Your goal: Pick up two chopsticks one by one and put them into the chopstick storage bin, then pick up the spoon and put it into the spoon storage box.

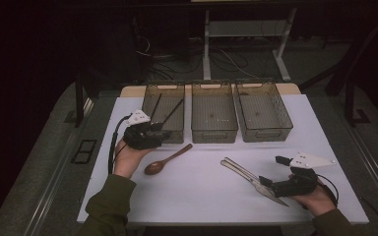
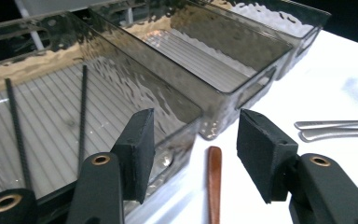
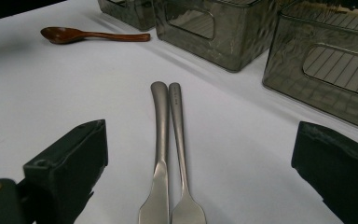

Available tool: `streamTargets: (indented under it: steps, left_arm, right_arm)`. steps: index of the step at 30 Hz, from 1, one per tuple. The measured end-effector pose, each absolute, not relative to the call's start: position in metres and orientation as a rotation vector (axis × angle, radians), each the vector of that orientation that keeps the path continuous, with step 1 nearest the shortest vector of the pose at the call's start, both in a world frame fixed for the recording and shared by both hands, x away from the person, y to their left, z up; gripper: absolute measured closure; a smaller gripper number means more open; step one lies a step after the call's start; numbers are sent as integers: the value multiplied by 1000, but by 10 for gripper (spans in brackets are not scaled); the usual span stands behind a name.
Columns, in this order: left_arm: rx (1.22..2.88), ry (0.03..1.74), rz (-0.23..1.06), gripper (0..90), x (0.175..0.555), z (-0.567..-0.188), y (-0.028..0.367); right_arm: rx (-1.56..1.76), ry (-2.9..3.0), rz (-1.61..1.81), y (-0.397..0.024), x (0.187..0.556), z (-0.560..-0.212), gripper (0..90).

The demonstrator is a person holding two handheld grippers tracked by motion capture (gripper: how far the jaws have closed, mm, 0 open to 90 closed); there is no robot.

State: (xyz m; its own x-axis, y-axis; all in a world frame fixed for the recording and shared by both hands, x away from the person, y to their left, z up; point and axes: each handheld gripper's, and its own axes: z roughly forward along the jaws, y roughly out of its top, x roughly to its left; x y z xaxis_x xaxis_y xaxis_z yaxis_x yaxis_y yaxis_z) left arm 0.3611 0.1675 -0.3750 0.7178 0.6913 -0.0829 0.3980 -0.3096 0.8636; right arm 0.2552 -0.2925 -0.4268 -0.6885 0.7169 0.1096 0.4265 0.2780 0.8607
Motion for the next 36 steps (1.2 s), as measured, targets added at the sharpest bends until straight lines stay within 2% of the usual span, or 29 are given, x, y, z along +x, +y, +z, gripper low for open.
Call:
streamTargets:
  steps: [7, 12, 19, 36]
  left_arm:
    - [1965, 826, 370, 534, 352, -386, 163]
    - [1977, 838, 367, 713, 343, -397, 163]
    - [2006, 843, 342, 884, 339, -407, 165]
    - [2187, 894, 320, 887, 365, -441, 151]
  right_arm:
    - [1048, 2249, 1372, -293, 256, -427, 31]
    - [1049, 2250, 1371, -293, 256, -427, 31]
    - [1051, 2245, 1372, -292, 256, -427, 31]
    - [1044, 2252, 1363, -292, 255, -427, 31]
